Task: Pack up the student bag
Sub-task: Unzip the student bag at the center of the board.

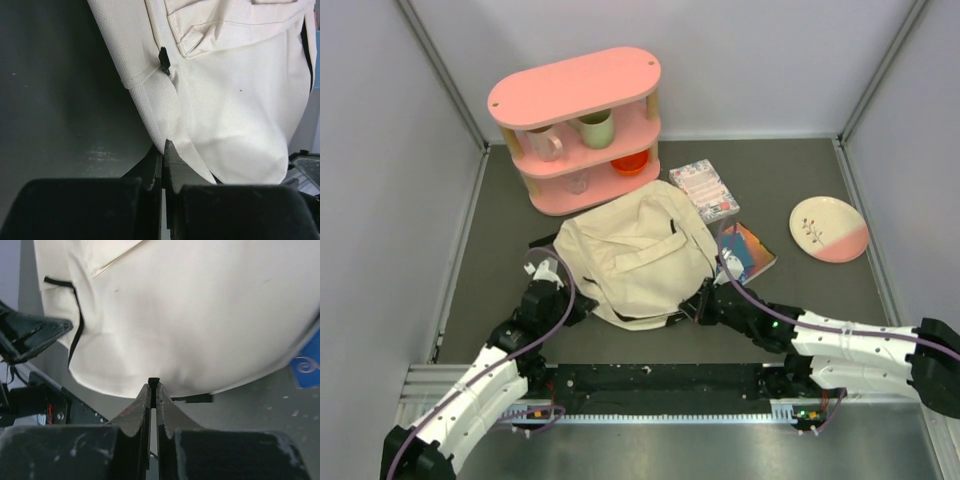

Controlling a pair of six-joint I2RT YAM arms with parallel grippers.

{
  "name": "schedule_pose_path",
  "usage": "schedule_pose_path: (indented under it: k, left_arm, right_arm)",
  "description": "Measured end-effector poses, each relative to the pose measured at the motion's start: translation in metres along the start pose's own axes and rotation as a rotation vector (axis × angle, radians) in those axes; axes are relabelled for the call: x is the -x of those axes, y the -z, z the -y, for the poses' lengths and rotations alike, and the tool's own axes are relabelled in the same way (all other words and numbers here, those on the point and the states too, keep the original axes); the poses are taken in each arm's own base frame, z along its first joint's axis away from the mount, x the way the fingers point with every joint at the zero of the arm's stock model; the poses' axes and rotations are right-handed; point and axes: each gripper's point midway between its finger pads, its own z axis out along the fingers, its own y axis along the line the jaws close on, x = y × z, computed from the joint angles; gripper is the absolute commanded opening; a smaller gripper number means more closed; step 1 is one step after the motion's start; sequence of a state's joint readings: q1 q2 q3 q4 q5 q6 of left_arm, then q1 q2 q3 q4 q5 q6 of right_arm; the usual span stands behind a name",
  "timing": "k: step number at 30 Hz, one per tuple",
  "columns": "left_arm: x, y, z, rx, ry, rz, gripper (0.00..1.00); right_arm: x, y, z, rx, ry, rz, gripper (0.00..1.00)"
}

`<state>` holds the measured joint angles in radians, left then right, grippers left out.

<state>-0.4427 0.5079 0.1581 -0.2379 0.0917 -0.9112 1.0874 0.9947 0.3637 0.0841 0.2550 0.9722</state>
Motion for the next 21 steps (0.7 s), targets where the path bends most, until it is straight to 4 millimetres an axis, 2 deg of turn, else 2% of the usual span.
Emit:
schedule_pose_path:
  k: [2, 3, 4, 6, 8, 12, 13, 16, 18, 21]
  left_arm:
    - [0.003, 0.002, -0.004, 0.026, -0.013, 0.012, 0.04]
    - [0.004, 0.003, -0.006, 0.037, -0.018, 0.017, 0.16]
    - [0.006, 0.005, -0.007, 0.047, -0.024, 0.021, 0.4]
    - [0.009, 0.007, -0.01, 0.062, -0.047, 0.032, 0.62]
    - [0.013, 0.011, -0.008, 0.063, -0.068, 0.043, 0.76]
    - [0.024, 0.022, 0.011, 0.009, -0.104, 0.068, 0.83]
    - [0.035, 0.033, 0.028, -0.039, -0.123, 0.101, 0.87]
    - [0.042, 0.041, 0.04, -0.071, -0.161, 0.118, 0.88]
    - [0.045, 0.049, 0.053, -0.118, -0.222, 0.114, 0.94]
    - [0.044, 0.055, 0.074, -0.196, -0.327, 0.07, 0.95]
  right_arm:
    - [0.009, 0.003, 0.01, -0.024, -0.013, 0.029, 0.0]
    - [0.013, 0.005, 0.016, -0.038, -0.017, 0.044, 0.0]
    - [0.016, 0.006, 0.019, -0.045, -0.016, 0.053, 0.0]
    - [0.021, 0.009, 0.023, -0.055, -0.006, 0.067, 0.0]
    - [0.022, 0.01, 0.023, -0.054, 0.014, 0.068, 0.0]
    - [0.019, 0.009, 0.024, -0.054, 0.038, 0.054, 0.0]
    - [0.017, 0.008, 0.025, -0.056, 0.047, 0.045, 0.0]
    - [0.016, 0.007, 0.026, -0.058, 0.048, 0.039, 0.0]
    - [0.014, 0.007, 0.026, -0.058, 0.049, 0.032, 0.0]
    - [0.012, 0.007, 0.025, -0.051, 0.049, 0.022, 0.0]
